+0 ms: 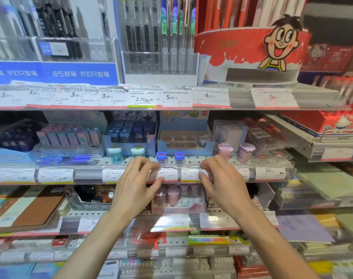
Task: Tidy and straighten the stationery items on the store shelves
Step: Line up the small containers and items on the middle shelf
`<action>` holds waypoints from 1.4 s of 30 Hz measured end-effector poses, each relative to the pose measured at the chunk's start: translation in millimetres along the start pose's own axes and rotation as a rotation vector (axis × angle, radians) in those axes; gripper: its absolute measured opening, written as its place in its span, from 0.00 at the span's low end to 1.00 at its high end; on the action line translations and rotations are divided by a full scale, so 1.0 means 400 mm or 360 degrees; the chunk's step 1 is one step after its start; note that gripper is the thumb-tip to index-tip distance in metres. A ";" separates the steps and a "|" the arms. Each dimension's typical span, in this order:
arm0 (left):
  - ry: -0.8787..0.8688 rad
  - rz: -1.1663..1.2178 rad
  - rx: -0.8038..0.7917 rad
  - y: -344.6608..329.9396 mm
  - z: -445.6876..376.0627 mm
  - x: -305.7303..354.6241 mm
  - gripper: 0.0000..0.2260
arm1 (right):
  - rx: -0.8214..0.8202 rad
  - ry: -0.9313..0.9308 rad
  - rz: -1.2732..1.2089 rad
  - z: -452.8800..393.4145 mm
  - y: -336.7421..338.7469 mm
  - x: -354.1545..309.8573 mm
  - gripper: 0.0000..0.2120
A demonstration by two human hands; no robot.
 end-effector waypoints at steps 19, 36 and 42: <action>0.0024 0.0023 0.0108 -0.009 0.007 -0.013 0.13 | 0.0121 -0.0364 0.0296 -0.082 0.116 0.101 0.13; 0.0022 0.0052 0.0129 -0.011 0.006 -0.014 0.14 | 0.0125 0.0029 -0.0691 0.072 0.082 -0.078 0.08; 0.0038 0.0089 0.0144 -0.011 0.009 -0.017 0.14 | -0.0084 -0.0041 -0.0778 0.175 -0.109 -0.064 0.08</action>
Point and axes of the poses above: each hand's wrist, its own z-axis away from the middle knuckle, its own y-axis out of the back of the hand, x = y × z, the point moved 8 cm from there along -z, towards the middle knuckle, and after that the axes turned 2 degrees about z, right-handed, at the moved point
